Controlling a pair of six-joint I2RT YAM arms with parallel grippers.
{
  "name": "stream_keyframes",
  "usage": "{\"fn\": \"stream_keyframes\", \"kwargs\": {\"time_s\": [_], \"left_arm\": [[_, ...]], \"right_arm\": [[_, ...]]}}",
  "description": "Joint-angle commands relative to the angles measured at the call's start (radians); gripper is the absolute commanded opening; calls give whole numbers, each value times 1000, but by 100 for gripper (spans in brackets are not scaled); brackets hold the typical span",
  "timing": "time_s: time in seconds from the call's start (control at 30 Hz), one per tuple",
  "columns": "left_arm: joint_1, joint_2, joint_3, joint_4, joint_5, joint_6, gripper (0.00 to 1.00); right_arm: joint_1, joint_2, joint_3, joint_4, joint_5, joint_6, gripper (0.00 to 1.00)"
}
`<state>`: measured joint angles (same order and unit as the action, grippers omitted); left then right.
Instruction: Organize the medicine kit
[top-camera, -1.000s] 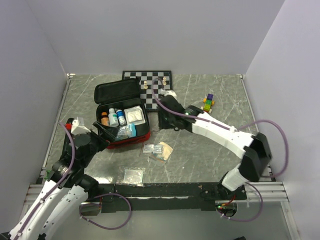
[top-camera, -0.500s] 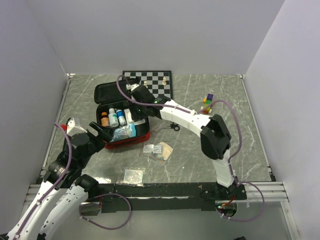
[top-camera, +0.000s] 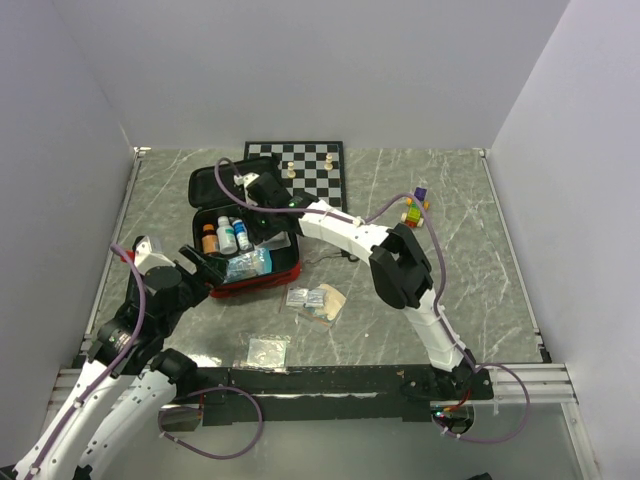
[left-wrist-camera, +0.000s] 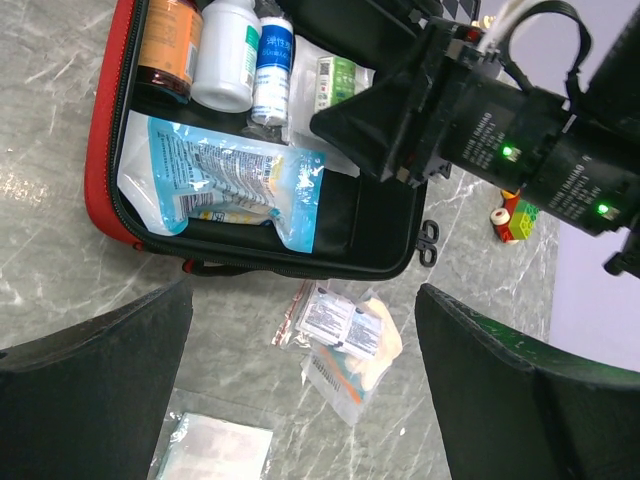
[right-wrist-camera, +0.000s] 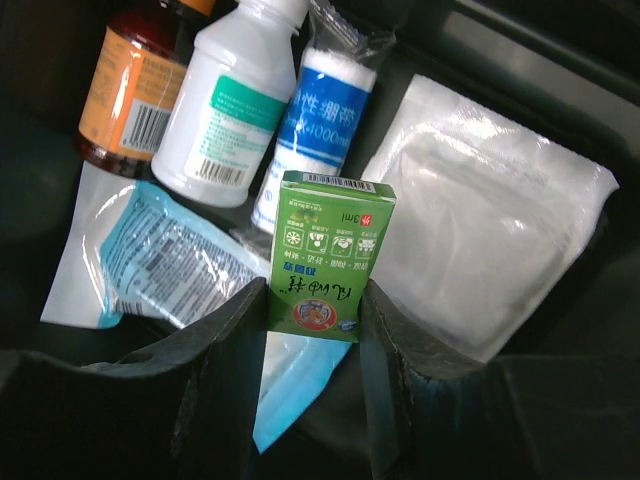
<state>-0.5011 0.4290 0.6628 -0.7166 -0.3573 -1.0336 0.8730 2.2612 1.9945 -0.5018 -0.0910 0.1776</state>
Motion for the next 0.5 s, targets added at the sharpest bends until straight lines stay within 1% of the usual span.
{"fn": "stream_keyframes", "kwargs": {"time_s": [0.0,0.2,0.3,0.47], "left_arm": [[-2,-6,38,5,-8,9,96],[-4,4,35,9,3,10,96],[-4,5,35,12,0,13,96],[-4,8,32,14,1,14,96]], "right_arm": [[6,38,76,31,2,-4,39],[1,124,194,-26,30,2,40],[-2,144,217,-29,48,16,43],[-9,153,231,-32,71,28,57]]}}
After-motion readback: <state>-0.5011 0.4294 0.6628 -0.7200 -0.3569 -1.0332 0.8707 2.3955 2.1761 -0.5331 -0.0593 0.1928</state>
